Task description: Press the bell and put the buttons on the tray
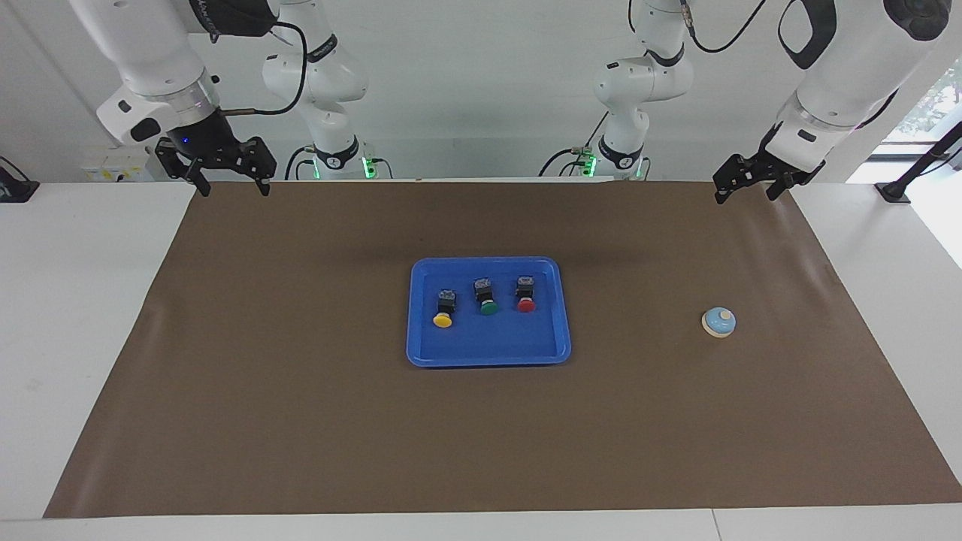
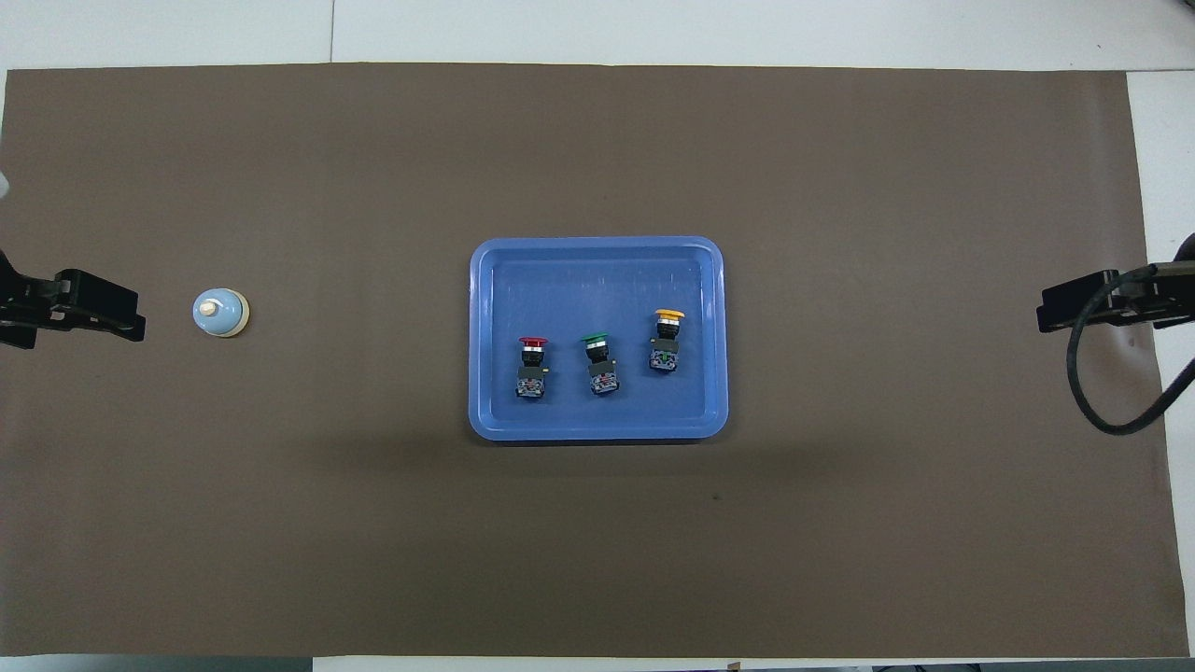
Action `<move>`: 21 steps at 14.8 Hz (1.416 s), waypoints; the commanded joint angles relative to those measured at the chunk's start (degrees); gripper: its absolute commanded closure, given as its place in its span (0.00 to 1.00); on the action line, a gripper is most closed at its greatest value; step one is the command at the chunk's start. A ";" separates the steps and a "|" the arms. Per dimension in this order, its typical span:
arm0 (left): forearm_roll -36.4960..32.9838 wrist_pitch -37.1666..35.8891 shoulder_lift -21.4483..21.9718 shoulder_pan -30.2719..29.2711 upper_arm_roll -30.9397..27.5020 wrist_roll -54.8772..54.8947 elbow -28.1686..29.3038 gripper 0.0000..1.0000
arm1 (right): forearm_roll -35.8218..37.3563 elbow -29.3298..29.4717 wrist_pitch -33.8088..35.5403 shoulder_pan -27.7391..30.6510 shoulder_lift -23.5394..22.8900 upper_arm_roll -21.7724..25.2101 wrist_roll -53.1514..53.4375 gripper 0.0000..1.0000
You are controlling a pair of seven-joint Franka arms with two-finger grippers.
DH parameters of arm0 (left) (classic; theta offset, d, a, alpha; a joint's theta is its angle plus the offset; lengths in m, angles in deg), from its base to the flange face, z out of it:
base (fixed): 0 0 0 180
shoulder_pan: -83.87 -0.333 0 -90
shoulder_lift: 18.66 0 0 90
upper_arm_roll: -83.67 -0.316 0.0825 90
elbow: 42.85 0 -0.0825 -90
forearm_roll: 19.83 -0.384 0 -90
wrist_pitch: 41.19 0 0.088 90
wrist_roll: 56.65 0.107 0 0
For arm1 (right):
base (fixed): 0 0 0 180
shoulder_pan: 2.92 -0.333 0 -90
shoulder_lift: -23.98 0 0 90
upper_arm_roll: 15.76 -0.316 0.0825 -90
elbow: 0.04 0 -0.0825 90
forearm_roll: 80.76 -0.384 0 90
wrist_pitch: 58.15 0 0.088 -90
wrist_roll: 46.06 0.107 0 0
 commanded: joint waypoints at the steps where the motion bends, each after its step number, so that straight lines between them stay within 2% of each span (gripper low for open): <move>1: -0.92 -0.64 0.95 -0.07 -0.05 -0.43 0.46 0.00 | -0.20 -0.73 -0.20 0.48 0.66 -0.32 -0.63 0.00; 3: -0.92 -0.38 1.73 0.19 -0.05 -0.52 1.85 0.00 | -0.20 -0.73 -0.20 0.48 0.66 -0.32 -0.63 0.00; 5: -0.92 4.26 2.61 -0.33 -0.14 -0.51 4.49 0.79 | -0.20 -0.73 -0.20 0.48 0.66 -0.32 -0.63 0.00; 6: -0.83 6.89 3.92 -1.64 -0.14 -0.60 7.81 1.00 | -0.20 -0.73 -0.20 0.48 0.66 -0.32 -0.63 0.00; 9: -0.74 15.77 4.55 -3.58 -0.23 -0.60 14.24 1.00 | -0.20 -0.73 -0.20 0.48 0.66 -0.32 -0.63 0.00; 11: -0.74 22.36 2.45 -3.76 -0.23 -0.60 17.76 1.00 | -0.20 -0.73 -0.20 0.48 0.66 -0.32 -0.63 0.00; 15: -0.74 32.21 -6.77 -3.76 -0.23 -0.60 19.44 1.00 | -0.20 -0.73 -0.20 0.48 0.66 -0.32 -0.63 0.00; 18: -0.74 38.98 -7.14 -4.98 -0.23 -0.25 23.57 1.00 | -0.20 -0.73 -0.20 0.48 0.66 -0.32 -0.63 0.00; 21: -0.74 40.76 -9.33 -5.34 -0.23 -0.08 23.49 1.00 | -0.20 -0.73 -0.20 0.48 0.66 -0.32 -0.63 0.00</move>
